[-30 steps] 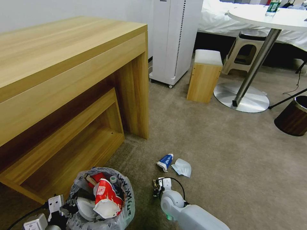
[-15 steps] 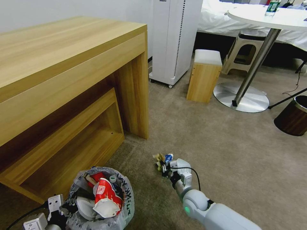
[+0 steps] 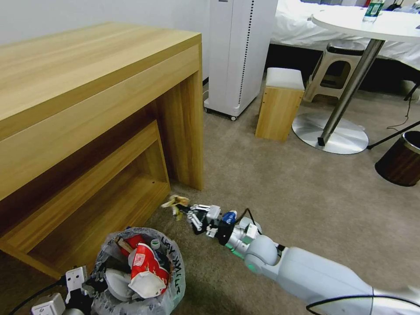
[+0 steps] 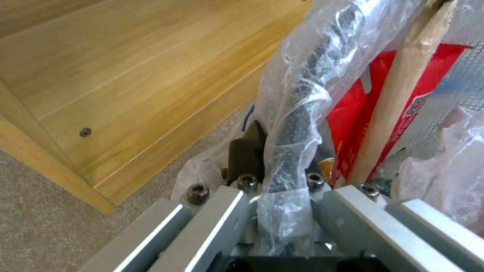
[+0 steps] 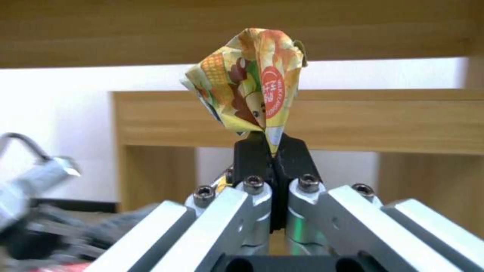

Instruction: Pick up the trash bin and place the garbage on the floor into it.

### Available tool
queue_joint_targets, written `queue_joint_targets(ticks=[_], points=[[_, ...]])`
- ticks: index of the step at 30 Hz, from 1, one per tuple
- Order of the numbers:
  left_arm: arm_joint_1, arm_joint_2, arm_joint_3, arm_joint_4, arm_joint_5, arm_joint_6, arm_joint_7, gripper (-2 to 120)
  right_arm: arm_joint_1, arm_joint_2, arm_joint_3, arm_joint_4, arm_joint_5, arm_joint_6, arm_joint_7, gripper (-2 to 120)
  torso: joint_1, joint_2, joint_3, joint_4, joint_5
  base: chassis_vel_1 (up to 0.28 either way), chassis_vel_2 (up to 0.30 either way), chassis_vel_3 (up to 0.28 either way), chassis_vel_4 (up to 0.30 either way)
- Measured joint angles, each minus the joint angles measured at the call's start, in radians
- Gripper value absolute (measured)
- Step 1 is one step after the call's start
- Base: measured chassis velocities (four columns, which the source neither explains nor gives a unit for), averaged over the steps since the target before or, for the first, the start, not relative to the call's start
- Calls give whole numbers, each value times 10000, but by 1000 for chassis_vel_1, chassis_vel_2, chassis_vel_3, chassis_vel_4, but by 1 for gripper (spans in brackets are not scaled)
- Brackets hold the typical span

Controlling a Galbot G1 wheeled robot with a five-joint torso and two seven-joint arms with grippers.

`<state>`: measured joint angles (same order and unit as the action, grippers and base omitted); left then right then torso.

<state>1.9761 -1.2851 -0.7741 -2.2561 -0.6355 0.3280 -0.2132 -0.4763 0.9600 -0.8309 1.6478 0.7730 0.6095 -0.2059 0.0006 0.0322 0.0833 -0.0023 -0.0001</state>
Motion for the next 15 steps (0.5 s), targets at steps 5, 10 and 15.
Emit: queue_joint_targets(ticks=[5,10,15], points=[[1,-135,29,-97,96,34,2,0,1440,403,-1935,45,609,-373,475,0,0,0,0,0,0,0,0,0,0],[16,-253,29,-163,176,38,9,0,2209,729,-2989,-62,1052,-726,1033,0,0,0,0,3,-1,0,0,0,0],[50,-387,32,-244,265,39,46,0,2264,827,-3495,-186,984,-972,1478,0,0,0,0,0,0,0,0,0,0]])
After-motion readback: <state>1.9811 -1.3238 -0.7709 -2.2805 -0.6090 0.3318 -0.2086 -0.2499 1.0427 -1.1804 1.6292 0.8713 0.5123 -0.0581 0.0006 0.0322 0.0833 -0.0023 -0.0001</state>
